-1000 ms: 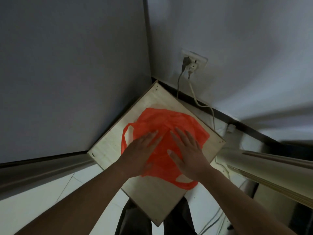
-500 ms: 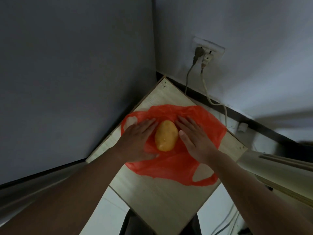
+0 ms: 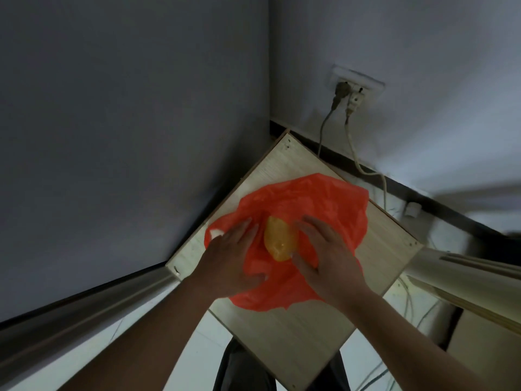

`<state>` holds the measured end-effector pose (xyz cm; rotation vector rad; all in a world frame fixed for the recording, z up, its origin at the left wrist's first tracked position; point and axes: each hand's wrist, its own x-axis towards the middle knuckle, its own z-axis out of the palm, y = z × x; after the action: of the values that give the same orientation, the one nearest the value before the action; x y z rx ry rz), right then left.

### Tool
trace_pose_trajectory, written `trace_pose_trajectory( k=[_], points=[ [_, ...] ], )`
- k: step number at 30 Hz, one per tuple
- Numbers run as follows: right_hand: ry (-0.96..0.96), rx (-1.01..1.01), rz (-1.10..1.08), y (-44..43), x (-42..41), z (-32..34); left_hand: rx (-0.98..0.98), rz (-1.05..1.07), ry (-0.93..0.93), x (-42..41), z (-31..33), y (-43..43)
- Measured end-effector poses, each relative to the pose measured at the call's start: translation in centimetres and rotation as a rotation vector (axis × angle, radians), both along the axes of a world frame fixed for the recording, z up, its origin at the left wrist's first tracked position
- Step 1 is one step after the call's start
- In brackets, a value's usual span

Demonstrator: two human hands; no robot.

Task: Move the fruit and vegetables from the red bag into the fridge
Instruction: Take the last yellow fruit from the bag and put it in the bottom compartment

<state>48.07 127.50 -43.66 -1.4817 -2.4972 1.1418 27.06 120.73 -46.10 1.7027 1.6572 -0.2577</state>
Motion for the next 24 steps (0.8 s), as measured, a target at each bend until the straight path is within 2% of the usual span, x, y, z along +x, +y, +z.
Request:
trace_pose_trajectory(
  k=[6,9,11,14,16,19,24],
  points=[
    [-0.105,-0.206,-0.036,-0.5,-2.5,-1.9,-0.053,0.054,-0.041,0.5,0.4,-2.4],
    [-0.08,-0.286,-0.08,0.6,-2.4,-2.2,-0.037,0.104,-0.083,0.3,1.0,-2.1],
    [-0.031,-0.26,-0.107,1.2,-2.4,-1.6,0.039,0.151,-0.121,0.1,1.6,-1.4],
    [0.141,-0.127,-0.184,1.1,-2.2,-0.7,0.239,0.211,-0.178,0.1,2.6,-0.1],
    [0.206,-0.064,-0.218,0.5,-1.8,-0.3,0.285,0.197,-0.232,0.3,3.2,0.6],
    [0.177,-0.027,-0.197,-0.7,-1.4,-0.4,0.174,0.064,-0.22,0.0,2.8,0.9],
    [0.086,-0.034,-0.158,-2.0,-1.7,-1.1,-0.076,-0.086,0.003,-2.3,0.0,-0.4]
  ],
)
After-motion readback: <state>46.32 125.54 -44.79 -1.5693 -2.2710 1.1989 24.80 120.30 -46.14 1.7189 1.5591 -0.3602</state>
